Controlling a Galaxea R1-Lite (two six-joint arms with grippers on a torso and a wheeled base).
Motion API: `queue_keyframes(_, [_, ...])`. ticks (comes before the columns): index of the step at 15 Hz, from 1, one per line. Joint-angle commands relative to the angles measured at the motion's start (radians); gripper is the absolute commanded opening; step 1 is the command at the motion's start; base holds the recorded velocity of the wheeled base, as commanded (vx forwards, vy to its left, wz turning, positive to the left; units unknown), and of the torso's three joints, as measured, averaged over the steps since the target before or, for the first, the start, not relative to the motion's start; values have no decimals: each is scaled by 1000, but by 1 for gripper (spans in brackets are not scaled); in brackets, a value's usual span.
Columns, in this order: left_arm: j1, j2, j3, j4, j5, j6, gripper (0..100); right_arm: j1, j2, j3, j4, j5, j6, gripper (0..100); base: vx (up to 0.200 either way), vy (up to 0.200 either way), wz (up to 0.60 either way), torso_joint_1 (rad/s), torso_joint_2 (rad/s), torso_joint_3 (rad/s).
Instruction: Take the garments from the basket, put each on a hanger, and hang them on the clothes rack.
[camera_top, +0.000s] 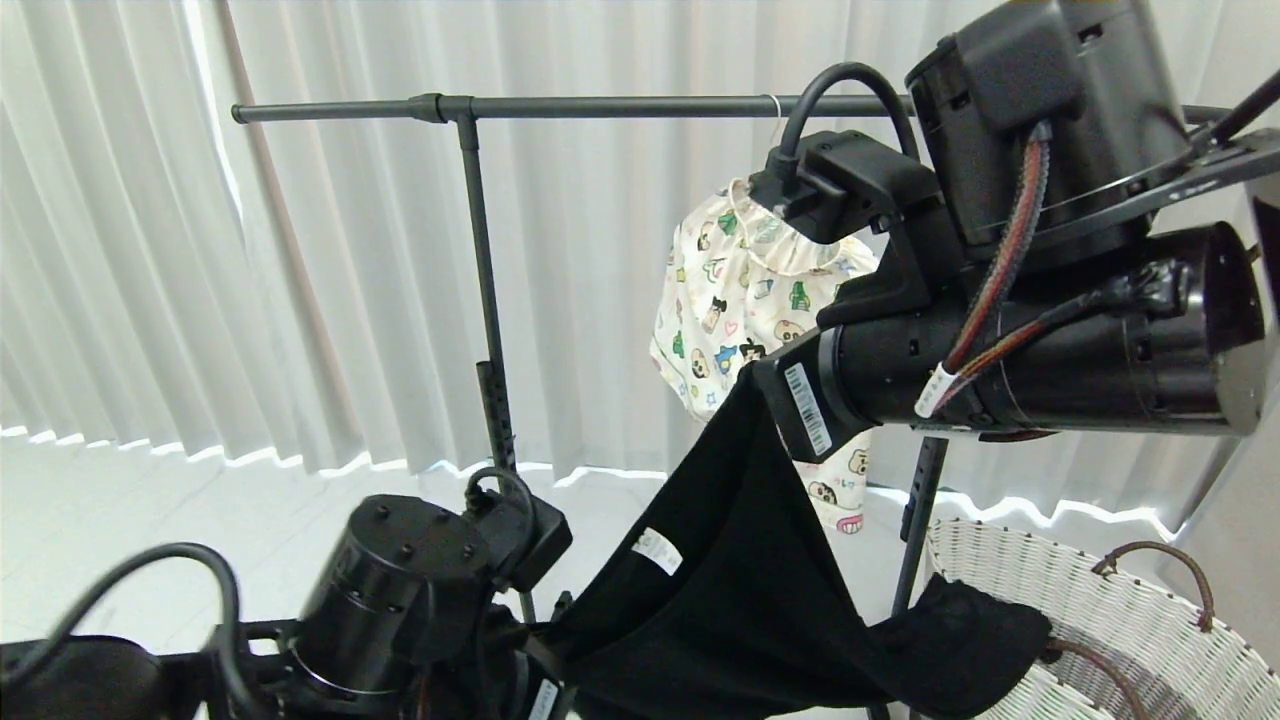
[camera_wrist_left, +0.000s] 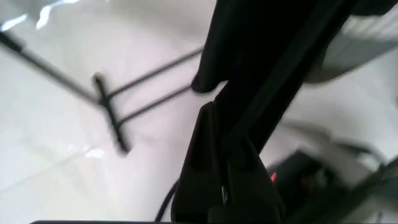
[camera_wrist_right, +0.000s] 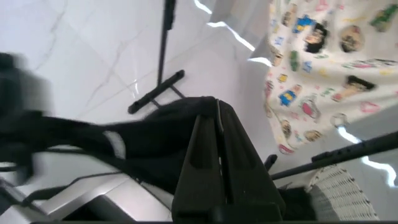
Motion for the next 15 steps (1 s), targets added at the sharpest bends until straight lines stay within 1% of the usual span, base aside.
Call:
queue_keyframes(1, [74, -226, -257, 356, -49, 38, 0, -37, -17, -3, 2, -4, 0, 0, 0, 0, 0, 0, 0, 0])
queue_keyframes(2, [88, -230, -376, 468, -71, 38, 0, -63, -44, 4, 18, -6, 0, 0, 0, 0, 0, 0, 0, 0])
queue_keyframes(4, [88, -203, -537, 569, -71, 41, 0, -104, -112, 5, 108, -6, 1, 0, 0, 0, 0, 0, 0, 0])
queue_keyframes(5, [82, -195, -587, 590, -71, 43, 0, -119, -147, 5, 142, -6, 1, 0, 0, 0, 0, 0, 0, 0])
queue_keyframes(8, [37, -180, -656, 592, -68, 53, 0, -129, -236, 11, 228, -4, 1, 0, 0, 0, 0, 0, 0, 0])
queue_keyframes(10, [36, -175, -676, 593, -55, 109, 0, -127, -253, -3, 230, -4, -6, 0, 0, 0, 0, 0, 0, 0])
queue_keyframes(11, [36, -177, -700, 595, -51, 148, 0, -127, -254, -33, 230, -4, -9, 0, 0, 0, 0, 0, 0, 0])
queue_keyframes(12, [36, -177, -718, 595, -48, 168, 0, -127, -253, -59, 230, -2, -11, 0, 0, 0, 0, 0, 0, 0])
queue_keyframes(14, [36, -180, -745, 595, -46, 179, 0, -127, -244, -101, 228, -1, -19, 0, 0, 0, 0, 0, 0, 0])
queue_keyframes(15, [36, -181, -752, 595, -46, 179, 0, -127, -244, -104, 228, -1, -23, 0, 0, 0, 0, 0, 0, 0])
